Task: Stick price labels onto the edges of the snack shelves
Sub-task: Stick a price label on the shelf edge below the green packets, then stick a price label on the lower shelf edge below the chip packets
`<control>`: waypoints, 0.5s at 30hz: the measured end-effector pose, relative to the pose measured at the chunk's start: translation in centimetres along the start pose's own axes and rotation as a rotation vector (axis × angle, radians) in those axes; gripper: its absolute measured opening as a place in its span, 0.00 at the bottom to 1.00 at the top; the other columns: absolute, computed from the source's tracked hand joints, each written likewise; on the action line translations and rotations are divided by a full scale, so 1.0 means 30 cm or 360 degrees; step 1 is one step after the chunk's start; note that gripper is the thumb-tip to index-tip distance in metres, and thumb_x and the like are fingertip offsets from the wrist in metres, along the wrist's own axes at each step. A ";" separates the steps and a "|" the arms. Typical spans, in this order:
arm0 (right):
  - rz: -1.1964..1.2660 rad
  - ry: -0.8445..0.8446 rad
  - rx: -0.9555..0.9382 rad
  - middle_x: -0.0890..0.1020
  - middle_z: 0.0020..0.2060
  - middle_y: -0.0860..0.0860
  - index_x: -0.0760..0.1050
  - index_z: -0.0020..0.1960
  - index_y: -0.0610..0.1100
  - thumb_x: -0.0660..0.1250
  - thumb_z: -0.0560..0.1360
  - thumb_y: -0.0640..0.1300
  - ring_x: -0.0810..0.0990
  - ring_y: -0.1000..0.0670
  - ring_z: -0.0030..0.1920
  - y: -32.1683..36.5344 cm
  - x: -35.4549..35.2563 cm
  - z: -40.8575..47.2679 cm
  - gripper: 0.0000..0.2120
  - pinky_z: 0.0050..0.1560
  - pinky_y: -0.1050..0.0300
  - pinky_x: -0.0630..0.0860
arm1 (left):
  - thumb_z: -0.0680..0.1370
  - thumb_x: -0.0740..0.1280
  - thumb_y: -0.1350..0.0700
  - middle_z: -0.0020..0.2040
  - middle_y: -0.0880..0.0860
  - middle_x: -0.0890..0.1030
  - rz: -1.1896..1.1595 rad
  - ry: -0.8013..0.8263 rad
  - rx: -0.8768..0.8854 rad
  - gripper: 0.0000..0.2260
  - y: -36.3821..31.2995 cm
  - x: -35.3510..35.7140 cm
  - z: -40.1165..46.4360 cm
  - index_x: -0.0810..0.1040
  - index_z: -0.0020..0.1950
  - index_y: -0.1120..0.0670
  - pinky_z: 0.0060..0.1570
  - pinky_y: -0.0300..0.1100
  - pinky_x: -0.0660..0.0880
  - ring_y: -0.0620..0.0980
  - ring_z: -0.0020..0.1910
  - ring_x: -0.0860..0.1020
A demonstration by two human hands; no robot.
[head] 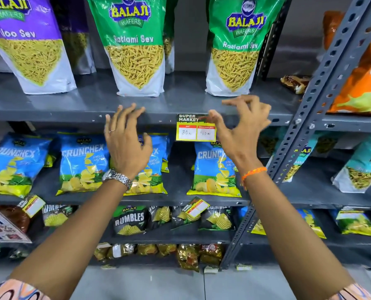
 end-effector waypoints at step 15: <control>-0.0483 0.1060 0.0072 0.71 0.63 0.47 0.84 0.56 0.54 0.76 0.72 0.57 0.67 0.40 0.61 -0.301 0.426 -0.472 0.15 0.57 0.41 0.68 | 0.74 0.73 0.63 0.43 0.54 0.77 -0.1277 0.0788 -0.2103 0.03 0.258 0.578 -0.733 0.80 0.43 0.60 0.39 0.40 0.70 0.51 0.46 0.76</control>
Point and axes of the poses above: each hand's wrist, its own z-axis towards the middle knuckle, its own x-axis out of the palm, y = z × x, the point moved 10 cm from there along z, towards the middle knuckle
